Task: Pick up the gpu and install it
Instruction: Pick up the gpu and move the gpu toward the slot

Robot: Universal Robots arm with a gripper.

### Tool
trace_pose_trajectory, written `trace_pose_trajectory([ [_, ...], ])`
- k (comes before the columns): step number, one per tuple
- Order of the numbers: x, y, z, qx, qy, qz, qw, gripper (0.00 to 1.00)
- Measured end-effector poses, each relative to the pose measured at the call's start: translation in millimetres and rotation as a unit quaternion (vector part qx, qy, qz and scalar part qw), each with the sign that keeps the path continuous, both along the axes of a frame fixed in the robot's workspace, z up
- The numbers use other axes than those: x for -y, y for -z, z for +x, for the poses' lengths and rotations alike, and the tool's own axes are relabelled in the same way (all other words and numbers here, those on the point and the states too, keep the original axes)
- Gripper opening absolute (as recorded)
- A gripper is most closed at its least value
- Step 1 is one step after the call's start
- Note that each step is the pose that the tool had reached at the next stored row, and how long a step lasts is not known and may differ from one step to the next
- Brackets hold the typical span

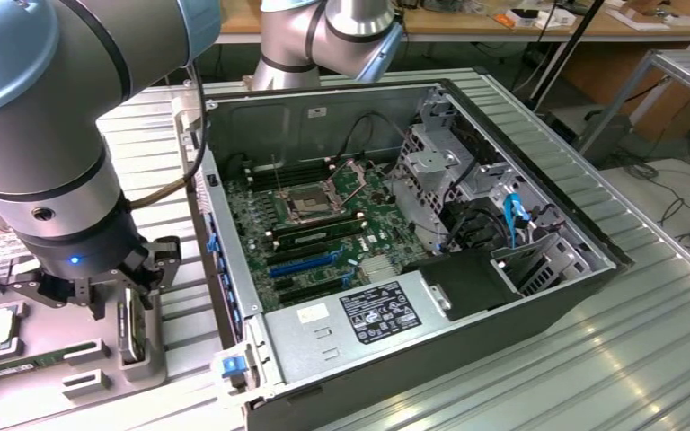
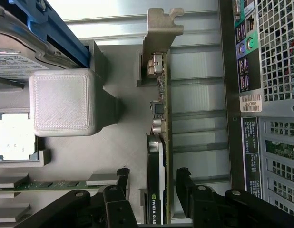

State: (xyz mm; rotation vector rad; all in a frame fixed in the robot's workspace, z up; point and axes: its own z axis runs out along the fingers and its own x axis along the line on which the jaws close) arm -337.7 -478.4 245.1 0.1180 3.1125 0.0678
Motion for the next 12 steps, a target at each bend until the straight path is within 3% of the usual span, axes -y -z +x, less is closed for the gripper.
trace_pose_trajectory([
  [2, 0.0, 0.0, 0.0, 0.0000, 0.000, 0.0000, 1.0000, 0.51],
  [3, 0.0, 0.0, 0.0, 0.0000, 0.000, 0.0000, 1.0000, 0.43],
  [12, 0.0, 0.0, 1.4, 0.0000, 0.000, 0.0000, 1.0000, 0.43],
])
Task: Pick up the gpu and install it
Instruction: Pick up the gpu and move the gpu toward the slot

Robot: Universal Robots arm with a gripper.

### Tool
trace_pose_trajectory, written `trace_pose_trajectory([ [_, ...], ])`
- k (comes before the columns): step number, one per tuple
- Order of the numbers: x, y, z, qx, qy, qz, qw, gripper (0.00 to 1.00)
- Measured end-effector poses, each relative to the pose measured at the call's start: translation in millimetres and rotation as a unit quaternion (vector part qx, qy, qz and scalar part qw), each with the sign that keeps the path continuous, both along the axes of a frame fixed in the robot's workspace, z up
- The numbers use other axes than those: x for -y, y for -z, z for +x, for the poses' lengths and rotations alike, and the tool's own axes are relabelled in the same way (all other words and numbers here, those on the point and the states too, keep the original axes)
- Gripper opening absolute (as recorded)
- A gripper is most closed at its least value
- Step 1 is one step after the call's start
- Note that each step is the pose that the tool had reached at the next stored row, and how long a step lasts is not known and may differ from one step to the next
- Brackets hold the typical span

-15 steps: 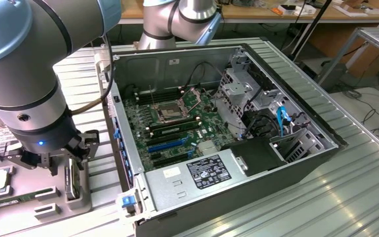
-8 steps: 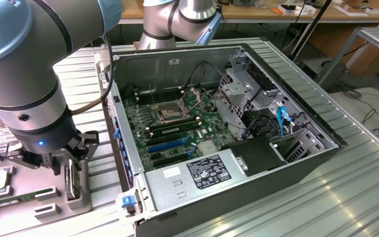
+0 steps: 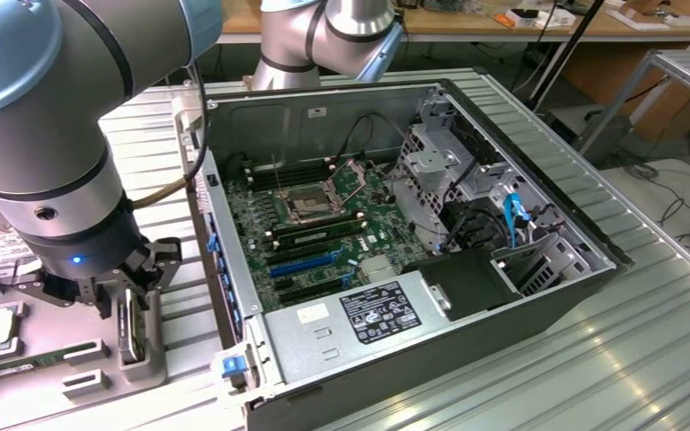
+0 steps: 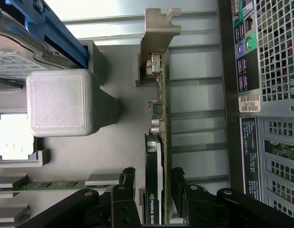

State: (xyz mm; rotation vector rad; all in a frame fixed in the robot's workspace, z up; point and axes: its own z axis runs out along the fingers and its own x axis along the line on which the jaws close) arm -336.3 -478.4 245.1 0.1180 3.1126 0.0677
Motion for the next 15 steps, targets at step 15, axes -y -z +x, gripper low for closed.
trace_pose_trajectory([
  [15, 0.0, 0.3, 0.4, 0.0002, 0.000, 0.0001, 1.0000, 0.35],
])
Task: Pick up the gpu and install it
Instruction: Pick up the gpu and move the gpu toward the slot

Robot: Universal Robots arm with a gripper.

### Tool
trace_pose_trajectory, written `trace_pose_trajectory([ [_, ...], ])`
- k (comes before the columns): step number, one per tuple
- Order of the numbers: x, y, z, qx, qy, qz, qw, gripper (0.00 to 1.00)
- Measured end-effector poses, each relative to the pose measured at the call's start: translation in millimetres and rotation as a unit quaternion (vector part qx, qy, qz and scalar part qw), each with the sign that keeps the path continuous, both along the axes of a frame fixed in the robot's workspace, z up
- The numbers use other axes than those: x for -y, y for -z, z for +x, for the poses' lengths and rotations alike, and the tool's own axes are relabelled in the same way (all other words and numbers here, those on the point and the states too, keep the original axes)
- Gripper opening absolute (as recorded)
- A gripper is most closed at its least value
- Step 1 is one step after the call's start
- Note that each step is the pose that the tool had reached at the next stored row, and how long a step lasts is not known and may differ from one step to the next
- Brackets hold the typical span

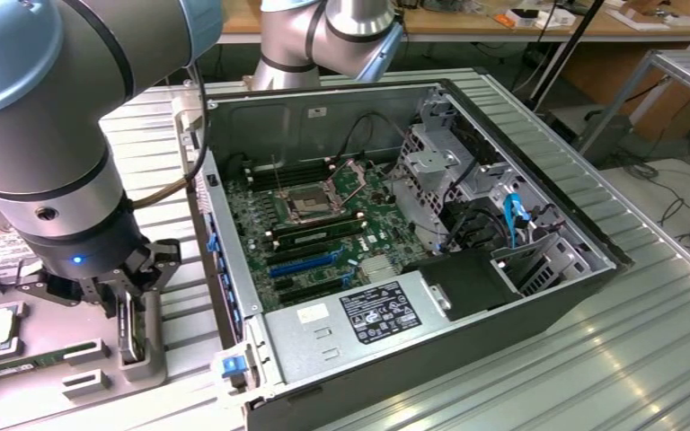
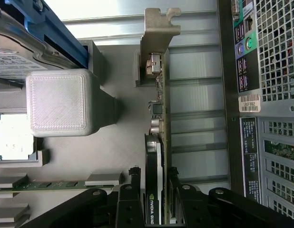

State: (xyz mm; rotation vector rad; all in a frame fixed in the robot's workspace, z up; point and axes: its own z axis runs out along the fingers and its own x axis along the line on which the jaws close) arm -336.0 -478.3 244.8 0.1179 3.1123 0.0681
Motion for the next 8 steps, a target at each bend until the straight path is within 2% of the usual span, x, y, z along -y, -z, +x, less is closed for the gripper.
trace_pose_trajectory([
  [8, 0.0, -0.2, 1.9, -0.0002, 0.000, -0.0001, 1.0000, 0.33],
])
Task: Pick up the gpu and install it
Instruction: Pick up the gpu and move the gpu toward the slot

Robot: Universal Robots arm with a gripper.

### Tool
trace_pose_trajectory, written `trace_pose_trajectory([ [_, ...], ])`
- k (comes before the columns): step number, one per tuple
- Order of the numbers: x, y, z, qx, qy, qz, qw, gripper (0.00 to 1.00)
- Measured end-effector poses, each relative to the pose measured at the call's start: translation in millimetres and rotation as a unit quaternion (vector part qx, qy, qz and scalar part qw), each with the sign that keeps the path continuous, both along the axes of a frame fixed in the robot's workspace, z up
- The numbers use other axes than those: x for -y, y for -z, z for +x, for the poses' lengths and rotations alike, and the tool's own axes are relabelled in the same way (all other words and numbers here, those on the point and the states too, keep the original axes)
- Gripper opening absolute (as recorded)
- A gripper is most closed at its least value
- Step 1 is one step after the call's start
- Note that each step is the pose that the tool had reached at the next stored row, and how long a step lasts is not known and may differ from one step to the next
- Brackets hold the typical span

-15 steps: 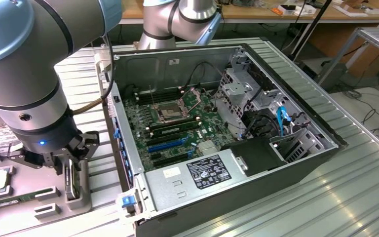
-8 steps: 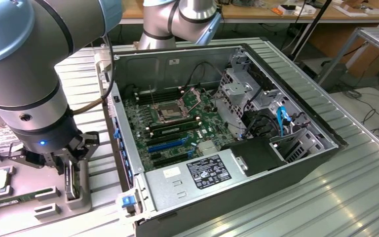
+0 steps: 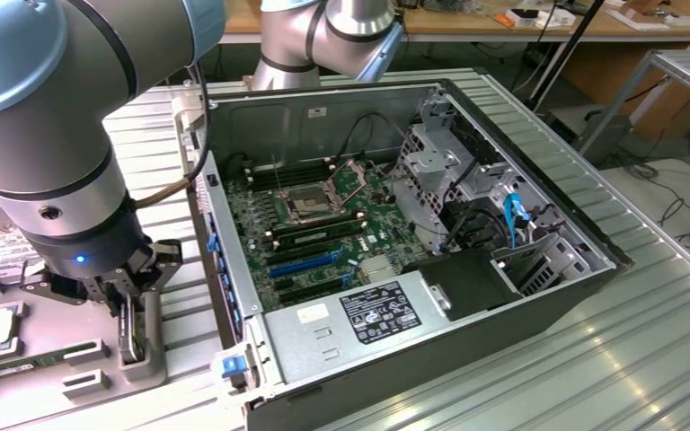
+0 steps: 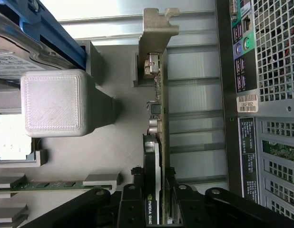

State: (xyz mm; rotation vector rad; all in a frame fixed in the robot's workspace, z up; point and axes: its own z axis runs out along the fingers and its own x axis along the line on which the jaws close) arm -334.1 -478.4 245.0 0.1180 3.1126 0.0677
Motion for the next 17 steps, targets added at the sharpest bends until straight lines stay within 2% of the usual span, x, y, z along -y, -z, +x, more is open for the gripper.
trace_pose_trajectory([
  [1, 0.0, 0.0, 0.0, 0.0000, 0.000, 0.0000, 1.0000, 0.27],
  [17, 0.0, 0.0, 0.0, 0.0000, 0.000, 0.0000, 1.0000, 0.27],
])
